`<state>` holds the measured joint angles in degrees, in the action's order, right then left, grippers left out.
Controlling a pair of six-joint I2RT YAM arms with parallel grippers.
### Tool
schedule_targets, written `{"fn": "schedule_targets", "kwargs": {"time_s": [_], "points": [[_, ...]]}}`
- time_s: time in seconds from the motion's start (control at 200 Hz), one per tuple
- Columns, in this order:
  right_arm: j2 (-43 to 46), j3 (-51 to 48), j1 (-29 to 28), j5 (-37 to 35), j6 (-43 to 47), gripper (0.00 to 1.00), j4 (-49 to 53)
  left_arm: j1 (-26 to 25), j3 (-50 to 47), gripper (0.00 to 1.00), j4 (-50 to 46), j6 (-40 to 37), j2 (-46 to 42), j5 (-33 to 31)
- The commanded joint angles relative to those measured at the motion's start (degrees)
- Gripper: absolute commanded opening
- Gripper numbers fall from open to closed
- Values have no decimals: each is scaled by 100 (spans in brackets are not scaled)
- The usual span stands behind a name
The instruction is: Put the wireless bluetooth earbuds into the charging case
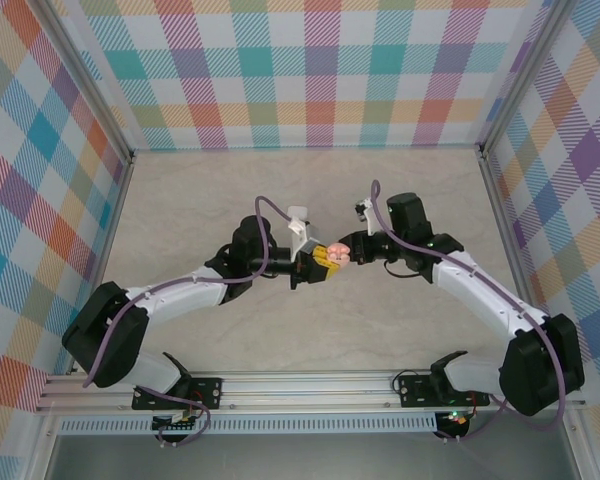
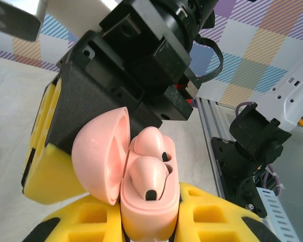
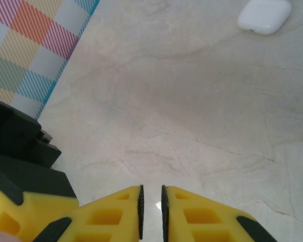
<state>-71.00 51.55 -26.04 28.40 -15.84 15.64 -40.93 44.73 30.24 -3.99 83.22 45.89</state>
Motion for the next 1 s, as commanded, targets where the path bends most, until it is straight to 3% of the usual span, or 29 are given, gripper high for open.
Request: {"fn": "schedule_targets", "kwargs": {"time_s": [0.0, 0.355, 0.435, 0.575, 0.655, 0.83, 0.995], "points": [[364, -39, -63, 245, -16, 21, -318, -77, 211, 3, 14, 163, 216, -125], [384, -145, -68, 442, -53, 21, -449, -30, 315, 4, -80, 350, 482, -79], [382, -65, -68, -82, -38, 25, -200, 18, 362, 4, -197, 543, 540, -455], [242, 178, -63, -2002, -128, 29, 614, 287, 531, 5, -453, 1323, 850, -1103], [108, 250, -68, -2707, -181, 29, 958, 437, 638, 6, -675, 1728, 1060, -1424], [-104, 235, -68, -3109, -324, 29, 1159, 609, 1385, 9, -2270, 2183, 1595, -1890], [-202, 250, -67, -3138, -357, 30, 1201, 817, 1967, 9, -3218, 2549, 2211, -1850]]}}
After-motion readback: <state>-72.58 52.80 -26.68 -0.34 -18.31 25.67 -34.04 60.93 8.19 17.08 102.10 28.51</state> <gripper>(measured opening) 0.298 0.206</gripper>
